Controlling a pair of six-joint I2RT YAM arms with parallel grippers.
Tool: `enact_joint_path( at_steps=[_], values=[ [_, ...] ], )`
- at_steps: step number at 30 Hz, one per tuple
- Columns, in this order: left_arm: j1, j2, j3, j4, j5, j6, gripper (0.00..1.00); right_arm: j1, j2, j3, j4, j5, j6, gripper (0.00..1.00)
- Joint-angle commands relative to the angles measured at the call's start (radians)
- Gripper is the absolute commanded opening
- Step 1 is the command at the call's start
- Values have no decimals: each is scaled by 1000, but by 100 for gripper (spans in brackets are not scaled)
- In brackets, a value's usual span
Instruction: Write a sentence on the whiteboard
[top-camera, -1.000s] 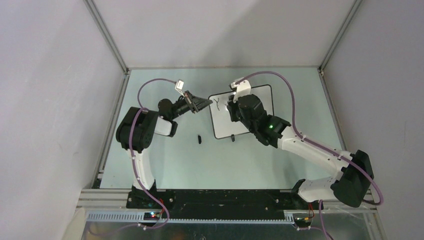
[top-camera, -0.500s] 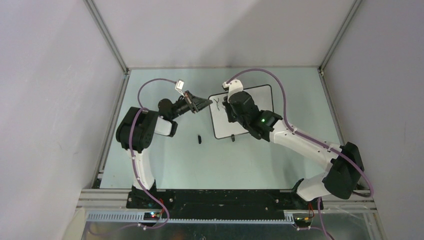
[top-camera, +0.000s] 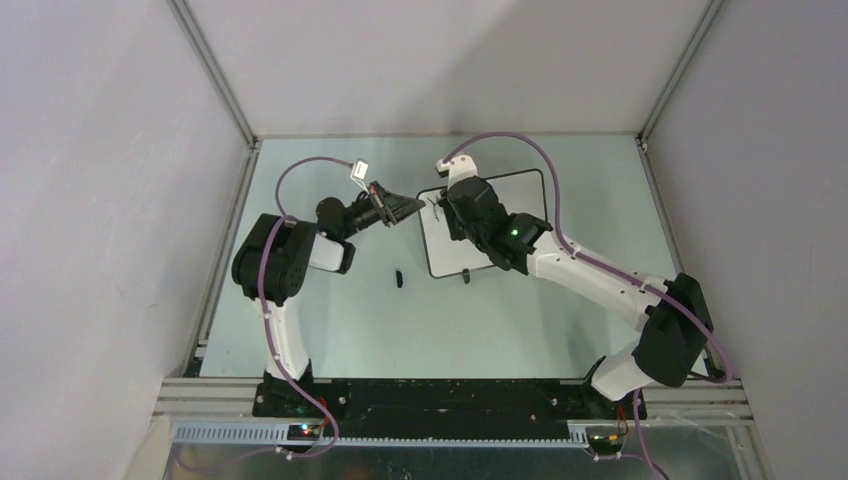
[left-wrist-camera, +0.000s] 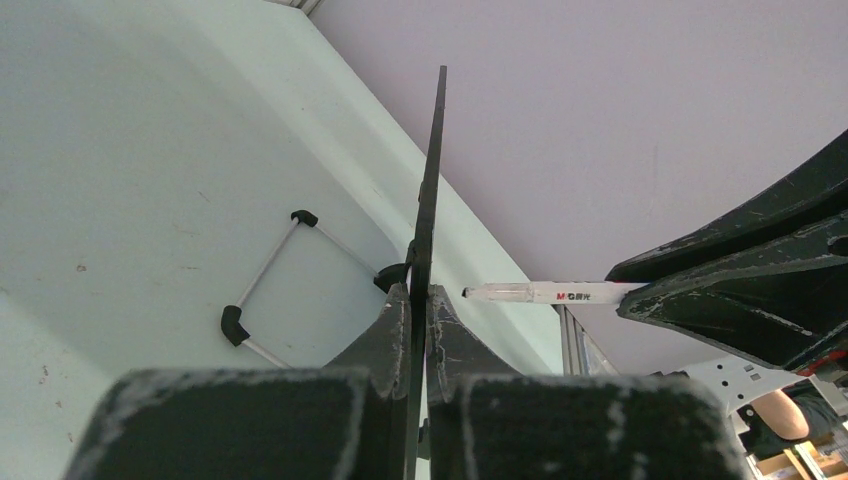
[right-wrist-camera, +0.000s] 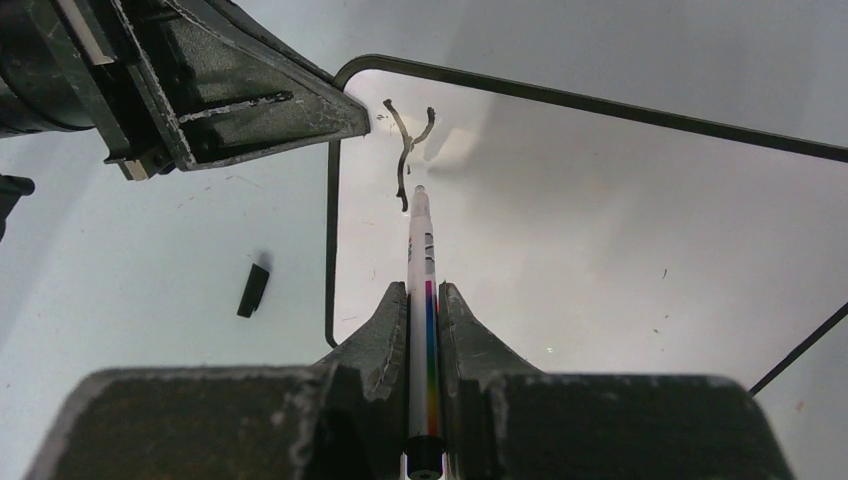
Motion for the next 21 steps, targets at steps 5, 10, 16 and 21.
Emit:
enact_joint_path(
  at_steps=[5,10,16,21],
  values=[
    [-7,-12,30,25,15,2,0,2,13,55,8,43,-20,0],
    [-7,-12,29,27,15,0,0,0,15,63,9,67,-23,0],
    [-7,-9,29,32,15,-5,0,-1,28,71,9,77,-25,0],
    [-7,-9,29,37,15,-8,0,0,43,83,5,88,-26,0]
  ],
)
